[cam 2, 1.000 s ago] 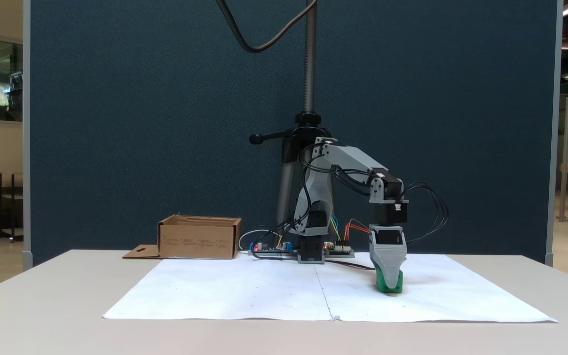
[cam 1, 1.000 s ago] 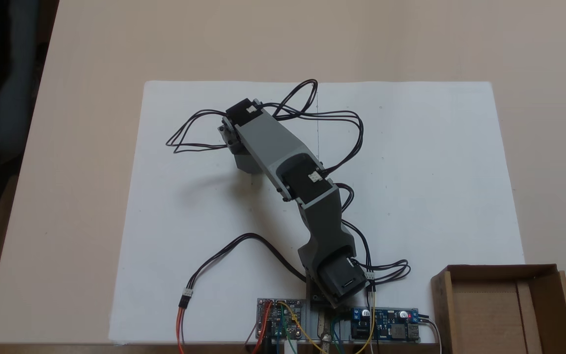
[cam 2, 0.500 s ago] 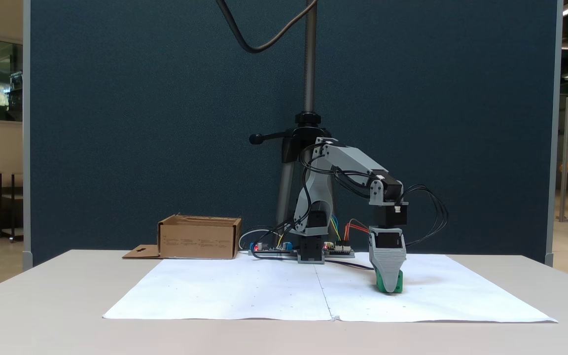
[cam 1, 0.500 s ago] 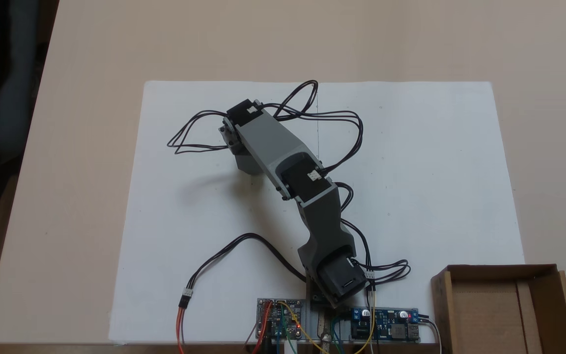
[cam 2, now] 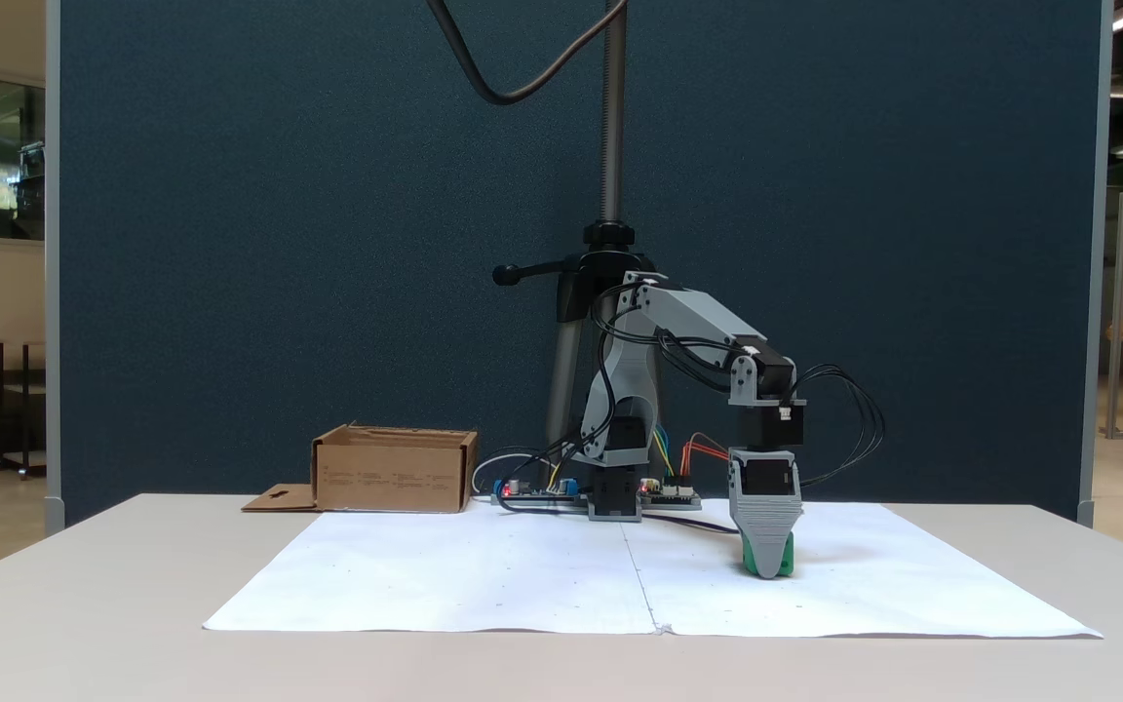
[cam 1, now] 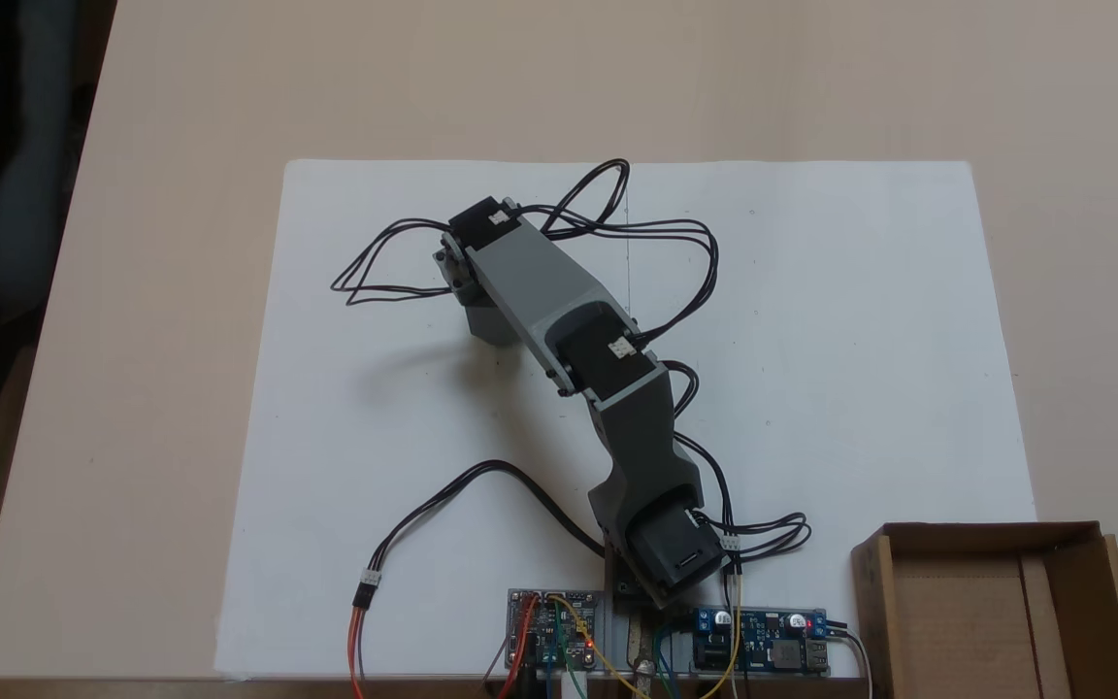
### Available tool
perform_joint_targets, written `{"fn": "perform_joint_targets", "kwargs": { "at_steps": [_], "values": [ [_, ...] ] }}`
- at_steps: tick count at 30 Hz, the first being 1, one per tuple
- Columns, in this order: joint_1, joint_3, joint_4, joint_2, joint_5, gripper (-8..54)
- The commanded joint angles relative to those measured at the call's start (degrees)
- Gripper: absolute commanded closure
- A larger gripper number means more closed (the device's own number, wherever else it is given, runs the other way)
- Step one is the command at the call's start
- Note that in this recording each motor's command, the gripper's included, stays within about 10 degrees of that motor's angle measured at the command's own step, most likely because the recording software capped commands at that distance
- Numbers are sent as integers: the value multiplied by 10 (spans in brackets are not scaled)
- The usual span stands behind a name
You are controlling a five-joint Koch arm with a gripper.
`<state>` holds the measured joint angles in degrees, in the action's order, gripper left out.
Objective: Grasp a green dice and put it in the bin.
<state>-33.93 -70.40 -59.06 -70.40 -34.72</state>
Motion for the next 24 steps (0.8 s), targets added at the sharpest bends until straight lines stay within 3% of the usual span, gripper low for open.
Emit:
{"fn": "perform_joint_targets", "kwargs": {
  "at_steps": [1,11,19,24],
  "values": [
    [-9,4,-10,-14,-43,309],
    [-4,92,-152,-25,-43,309],
    [15,411,-390,-25,-41,308],
    [15,460,-427,-25,-41,308]
  ]
}}
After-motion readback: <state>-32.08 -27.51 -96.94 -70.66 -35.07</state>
